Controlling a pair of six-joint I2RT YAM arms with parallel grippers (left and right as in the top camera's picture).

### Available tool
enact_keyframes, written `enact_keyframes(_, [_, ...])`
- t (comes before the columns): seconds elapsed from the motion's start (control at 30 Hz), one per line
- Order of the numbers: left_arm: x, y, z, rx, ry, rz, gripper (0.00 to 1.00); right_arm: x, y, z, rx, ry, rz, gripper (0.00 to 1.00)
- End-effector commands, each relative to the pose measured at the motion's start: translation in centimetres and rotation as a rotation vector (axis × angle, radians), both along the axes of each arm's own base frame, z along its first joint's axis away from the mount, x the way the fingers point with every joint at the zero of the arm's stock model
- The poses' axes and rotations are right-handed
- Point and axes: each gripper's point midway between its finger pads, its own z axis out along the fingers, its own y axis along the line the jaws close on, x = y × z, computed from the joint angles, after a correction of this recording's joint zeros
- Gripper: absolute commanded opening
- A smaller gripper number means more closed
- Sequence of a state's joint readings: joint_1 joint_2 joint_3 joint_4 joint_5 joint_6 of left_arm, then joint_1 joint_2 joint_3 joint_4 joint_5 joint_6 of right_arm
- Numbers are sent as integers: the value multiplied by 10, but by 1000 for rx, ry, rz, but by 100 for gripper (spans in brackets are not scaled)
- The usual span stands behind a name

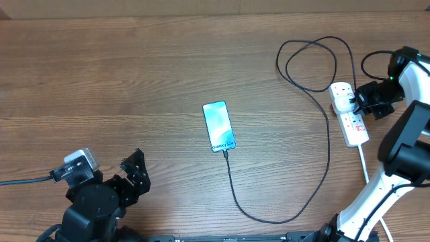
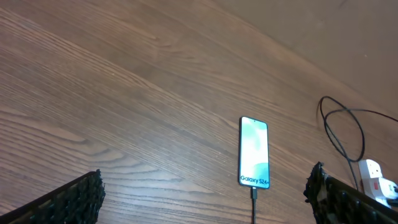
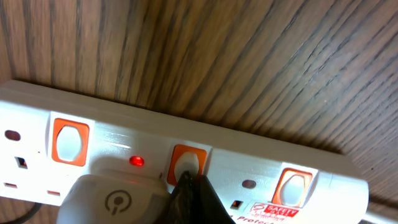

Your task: Plug charger to phone and switch on socket

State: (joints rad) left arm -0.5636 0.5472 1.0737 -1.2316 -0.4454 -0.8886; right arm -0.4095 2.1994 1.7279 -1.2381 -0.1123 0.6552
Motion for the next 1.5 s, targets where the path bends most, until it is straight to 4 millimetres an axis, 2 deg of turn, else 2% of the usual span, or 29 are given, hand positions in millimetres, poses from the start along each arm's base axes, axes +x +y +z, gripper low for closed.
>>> enact_keyframes(0.0, [-1,-1,-1,-15,0,1,100,8,42,-23,75,36,71,4])
enact_keyframes(0.17, [-1,-1,-1,-15,0,1,99,-21,27,-18,-17,174,-11,4])
enact_keyframes(0.27, [-1,-1,-1,-15,0,1,99,-46,2,-2,-159,274,-109,4])
enact_keyframes(0.37, [-1,-1,-1,-15,0,1,100,-65,-23,25,-294,311,-195,4])
enact_keyframes(0.57, [-1,-1,-1,-15,0,1,100,-80,-46,93,-370,172,-327,4])
enact_keyframes(0.6, [-1,-1,-1,-15,0,1,100,-83,-49,117,-389,103,-356,4])
enact_keyframes(0.63, [-1,-1,-1,-15,0,1,100,-84,-50,126,-396,79,-365,4])
enact_keyframes(0.7, [-1,-1,-1,-15,0,1,99,-90,-51,155,-421,-9,-394,4])
enact_keyframes(0.73, [-1,-1,-1,-15,0,1,99,-95,-51,188,-450,-113,-423,4])
enact_keyframes(0.77, [-1,-1,-1,-15,0,1,100,-98,-50,208,-465,-182,-439,4])
enact_keyframes(0.9, [-1,-1,-1,-15,0,1,99,-104,-32,299,-483,-565,-478,4])
enact_keyframes(0.97, [-1,-1,-1,-15,0,1,100,-105,-14,357,-457,-835,-466,4])
enact_keyframes(1.0, [-1,-1,-1,-15,0,1,100,-107,-5,382,-446,-952,-452,8])
enact_keyframes(1.07, [-1,-1,-1,-15,0,1,100,-117,18,444,-423,-1222,-397,30])
enact_keyframes(1.13, [-1,-1,-1,-15,0,1,100,-135,41,503,-426,-1471,-332,55])
enact_keyframes(1.17, [-1,-1,-1,-15,0,1,99,-146,51,527,-435,-1573,-304,68])
enact_keyframes(1.2, [-1,-1,-1,-15,0,1,100,-158,61,549,-448,-1665,-279,76])
enact_keyframes(1.27, [-1,-1,-1,-15,0,1,100,-179,76,578,-465,-1793,-237,89])
enact_keyframes(1.3, [-1,-1,-1,-15,0,1,100,-188,83,587,-466,-1837,-215,91])
enact_keyframes(1.4, [-1,-1,-1,-15,0,1,100,-197,102,594,-431,-1882,-138,100])
enact_keyframes(1.47, [-1,-1,-1,-15,0,1,100,-196,115,592,-415,-1885,-42,100])
